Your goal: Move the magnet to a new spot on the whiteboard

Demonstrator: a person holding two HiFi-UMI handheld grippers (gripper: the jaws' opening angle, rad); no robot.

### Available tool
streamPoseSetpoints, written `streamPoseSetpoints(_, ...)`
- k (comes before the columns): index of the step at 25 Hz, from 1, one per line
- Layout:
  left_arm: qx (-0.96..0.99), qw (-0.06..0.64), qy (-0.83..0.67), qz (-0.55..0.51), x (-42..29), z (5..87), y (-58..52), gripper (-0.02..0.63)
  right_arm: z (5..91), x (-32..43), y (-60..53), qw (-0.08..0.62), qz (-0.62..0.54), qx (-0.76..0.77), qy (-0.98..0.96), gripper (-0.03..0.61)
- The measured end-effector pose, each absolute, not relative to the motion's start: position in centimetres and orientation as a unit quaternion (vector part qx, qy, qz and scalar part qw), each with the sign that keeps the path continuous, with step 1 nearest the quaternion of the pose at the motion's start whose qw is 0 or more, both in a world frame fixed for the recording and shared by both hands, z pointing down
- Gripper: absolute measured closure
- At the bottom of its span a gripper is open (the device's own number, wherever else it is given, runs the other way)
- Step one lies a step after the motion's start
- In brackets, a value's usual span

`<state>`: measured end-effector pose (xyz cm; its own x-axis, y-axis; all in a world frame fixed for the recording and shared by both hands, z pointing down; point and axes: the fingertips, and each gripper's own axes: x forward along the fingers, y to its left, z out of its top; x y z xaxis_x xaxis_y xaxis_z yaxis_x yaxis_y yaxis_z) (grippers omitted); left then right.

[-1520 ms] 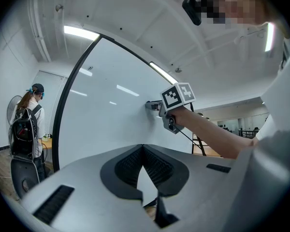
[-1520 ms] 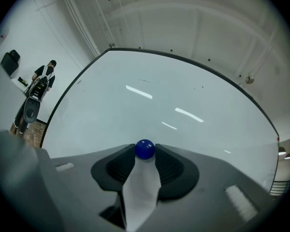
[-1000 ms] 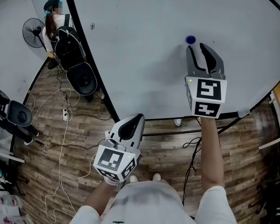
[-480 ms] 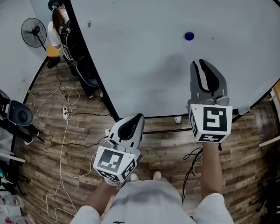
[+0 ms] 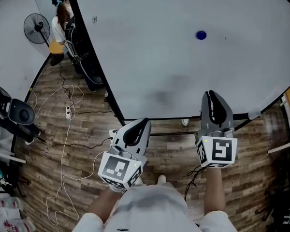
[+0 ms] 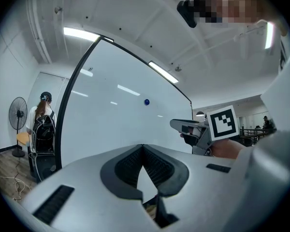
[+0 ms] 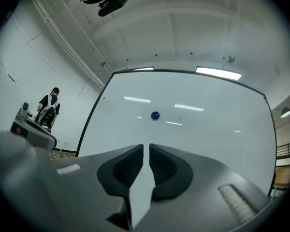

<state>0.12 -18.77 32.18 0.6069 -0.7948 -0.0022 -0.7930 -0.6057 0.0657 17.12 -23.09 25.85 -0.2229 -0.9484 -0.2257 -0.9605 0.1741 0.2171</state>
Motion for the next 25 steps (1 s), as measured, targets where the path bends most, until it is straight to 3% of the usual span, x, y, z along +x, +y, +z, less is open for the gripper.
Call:
streamPoseSetpoints(13,0.889,-0.006,-0.455,-0.042,-1.1,32.2,-17.7,0.607,32.7,17.4,-19.8,0.033,0.082,-0.635,0.767,0.565)
streamPoseSetpoints(25,0.886,0.007,-0.461,-0.049,-1.6,32.9,-16.9,0.607,35.1,14.6,-17.9,0.013,0.075,-0.608,0.79,0.566)
